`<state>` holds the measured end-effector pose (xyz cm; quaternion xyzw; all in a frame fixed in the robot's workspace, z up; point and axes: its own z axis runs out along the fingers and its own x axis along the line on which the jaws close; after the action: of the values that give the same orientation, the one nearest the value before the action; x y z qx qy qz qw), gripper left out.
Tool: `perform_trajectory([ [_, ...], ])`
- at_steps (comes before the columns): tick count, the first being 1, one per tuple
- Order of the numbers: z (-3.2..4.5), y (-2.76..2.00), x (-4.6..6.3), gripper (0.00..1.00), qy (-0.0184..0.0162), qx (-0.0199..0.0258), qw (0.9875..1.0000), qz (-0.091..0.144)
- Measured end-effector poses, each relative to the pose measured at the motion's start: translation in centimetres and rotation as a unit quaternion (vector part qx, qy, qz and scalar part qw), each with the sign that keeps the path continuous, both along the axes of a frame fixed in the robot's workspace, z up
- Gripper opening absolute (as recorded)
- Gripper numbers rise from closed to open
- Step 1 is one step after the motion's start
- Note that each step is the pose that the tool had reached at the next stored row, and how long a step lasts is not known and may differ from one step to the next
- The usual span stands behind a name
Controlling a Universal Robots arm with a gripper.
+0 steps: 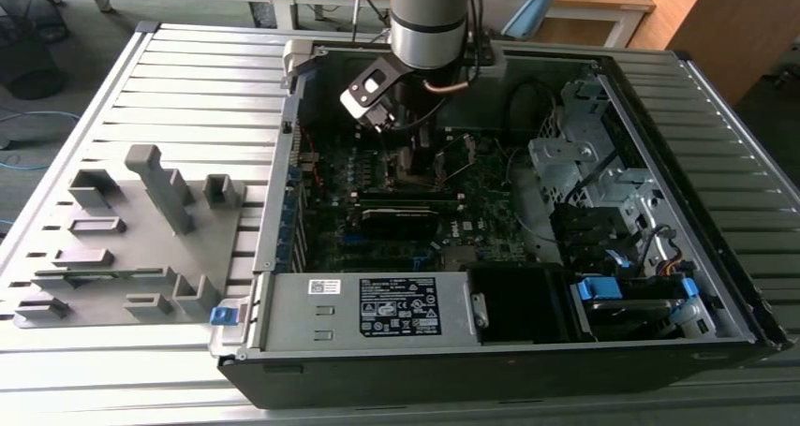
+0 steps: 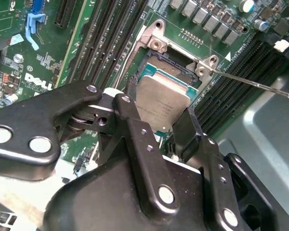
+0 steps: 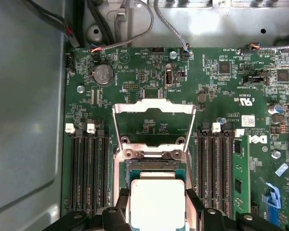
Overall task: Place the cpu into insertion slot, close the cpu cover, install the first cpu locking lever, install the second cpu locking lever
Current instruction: 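Place the cpu into insertion slot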
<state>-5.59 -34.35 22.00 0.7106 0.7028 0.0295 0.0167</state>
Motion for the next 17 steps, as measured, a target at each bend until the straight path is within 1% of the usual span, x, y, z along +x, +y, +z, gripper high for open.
perform_trajectory([
  [6, -0.74, 0.0, 0.0, 0.54, 0.0002, 0.0, 1.0, 0.0],
  [17, -1.09, 0.0, 0.0, 0.54, 0.0002, -0.0001, 1.0, 0.0],
])
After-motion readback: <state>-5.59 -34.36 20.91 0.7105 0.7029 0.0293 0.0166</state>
